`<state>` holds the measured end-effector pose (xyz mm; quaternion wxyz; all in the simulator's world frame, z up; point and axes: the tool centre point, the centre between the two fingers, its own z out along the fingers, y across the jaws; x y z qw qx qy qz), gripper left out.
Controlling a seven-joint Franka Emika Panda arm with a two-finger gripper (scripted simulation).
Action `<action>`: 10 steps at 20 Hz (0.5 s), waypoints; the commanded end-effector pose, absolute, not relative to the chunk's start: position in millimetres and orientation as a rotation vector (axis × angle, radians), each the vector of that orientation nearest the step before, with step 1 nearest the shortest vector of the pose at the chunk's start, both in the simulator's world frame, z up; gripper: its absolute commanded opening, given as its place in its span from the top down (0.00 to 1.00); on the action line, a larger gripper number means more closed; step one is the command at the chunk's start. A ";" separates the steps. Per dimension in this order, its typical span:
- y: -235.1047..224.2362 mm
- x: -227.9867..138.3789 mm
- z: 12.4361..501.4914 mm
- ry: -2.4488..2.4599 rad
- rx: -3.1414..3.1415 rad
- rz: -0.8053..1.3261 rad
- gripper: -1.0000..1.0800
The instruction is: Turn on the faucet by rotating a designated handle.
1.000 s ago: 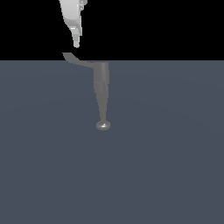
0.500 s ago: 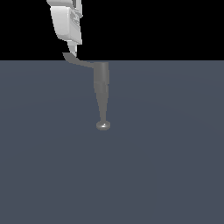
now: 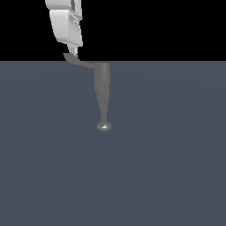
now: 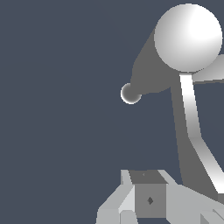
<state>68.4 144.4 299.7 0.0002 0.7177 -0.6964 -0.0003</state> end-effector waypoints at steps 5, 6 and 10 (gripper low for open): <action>143.6 54.0 299.8 -2.188 2.255 -0.001 1.00; 143.5 51.4 299.8 -2.188 2.255 -0.001 1.00; 142.9 40.8 299.7 -2.188 2.255 -0.001 1.00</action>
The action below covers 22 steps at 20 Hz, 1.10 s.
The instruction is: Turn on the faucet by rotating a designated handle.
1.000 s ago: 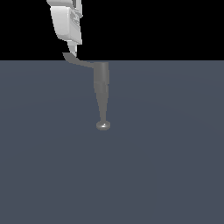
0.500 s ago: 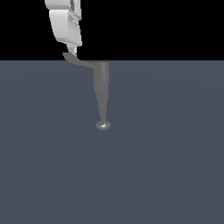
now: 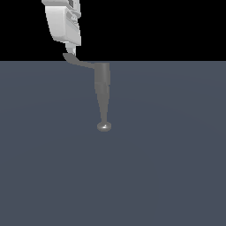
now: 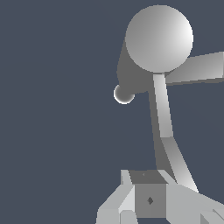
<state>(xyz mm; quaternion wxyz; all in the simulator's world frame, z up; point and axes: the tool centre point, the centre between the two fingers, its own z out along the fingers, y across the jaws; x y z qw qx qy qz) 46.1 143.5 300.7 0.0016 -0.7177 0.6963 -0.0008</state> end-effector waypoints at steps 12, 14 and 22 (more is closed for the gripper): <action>140.7 7.5 299.8 2.188 -2.254 0.000 1.00; 140.4 1.8 299.8 2.188 -2.254 0.000 1.00; 135.8 -10.0 301.7 2.188 -2.247 -0.007 1.00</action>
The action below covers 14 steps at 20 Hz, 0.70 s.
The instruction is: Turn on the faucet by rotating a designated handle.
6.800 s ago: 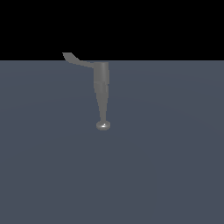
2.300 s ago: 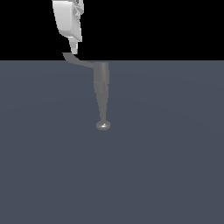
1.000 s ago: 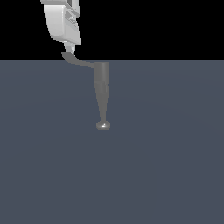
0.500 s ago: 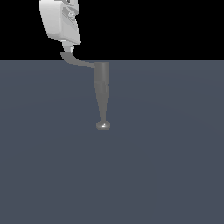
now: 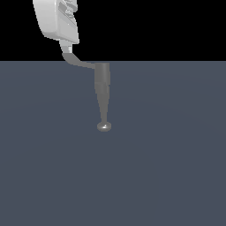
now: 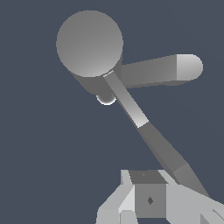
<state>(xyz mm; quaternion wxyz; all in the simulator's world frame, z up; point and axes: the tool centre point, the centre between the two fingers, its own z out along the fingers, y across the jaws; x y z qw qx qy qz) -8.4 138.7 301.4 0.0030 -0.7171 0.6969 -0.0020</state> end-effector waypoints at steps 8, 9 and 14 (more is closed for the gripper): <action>116.1 -30.4 300.9 2.188 -2.249 -0.004 1.00; 113.5 -33.1 300.9 2.188 -2.249 -0.004 1.00; 100.6 -46.3 300.6 2.188 -2.250 -0.003 1.00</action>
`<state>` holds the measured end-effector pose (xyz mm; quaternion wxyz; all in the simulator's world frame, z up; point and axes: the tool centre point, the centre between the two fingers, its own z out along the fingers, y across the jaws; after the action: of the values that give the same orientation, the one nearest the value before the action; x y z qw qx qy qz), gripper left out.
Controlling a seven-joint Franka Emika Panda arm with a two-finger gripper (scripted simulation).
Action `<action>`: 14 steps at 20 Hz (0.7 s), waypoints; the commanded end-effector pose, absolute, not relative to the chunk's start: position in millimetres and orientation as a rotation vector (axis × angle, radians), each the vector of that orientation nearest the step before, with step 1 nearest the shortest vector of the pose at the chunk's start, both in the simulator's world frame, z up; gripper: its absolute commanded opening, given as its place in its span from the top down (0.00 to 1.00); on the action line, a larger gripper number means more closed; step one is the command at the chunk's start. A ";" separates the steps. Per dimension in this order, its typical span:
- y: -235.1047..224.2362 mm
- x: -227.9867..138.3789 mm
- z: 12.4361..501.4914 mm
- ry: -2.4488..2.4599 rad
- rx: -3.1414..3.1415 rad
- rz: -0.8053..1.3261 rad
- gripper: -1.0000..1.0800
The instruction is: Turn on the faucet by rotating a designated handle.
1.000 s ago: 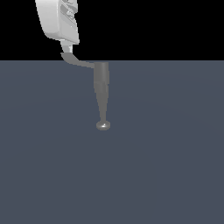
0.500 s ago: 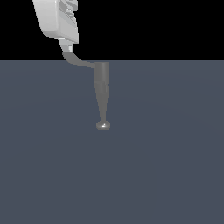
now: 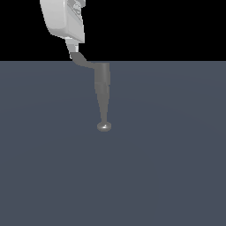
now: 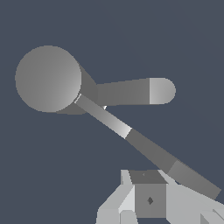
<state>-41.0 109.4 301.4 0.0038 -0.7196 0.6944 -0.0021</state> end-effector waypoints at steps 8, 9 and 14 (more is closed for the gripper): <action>79.5 -67.9 300.0 2.189 -2.253 -0.001 1.00; 76.8 -70.5 299.9 2.189 -2.253 0.000 1.00; 63.9 -66.8 301.2 2.179 -2.257 -0.004 1.00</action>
<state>-67.7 77.9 301.4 0.0025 -0.7233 0.6905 -0.0014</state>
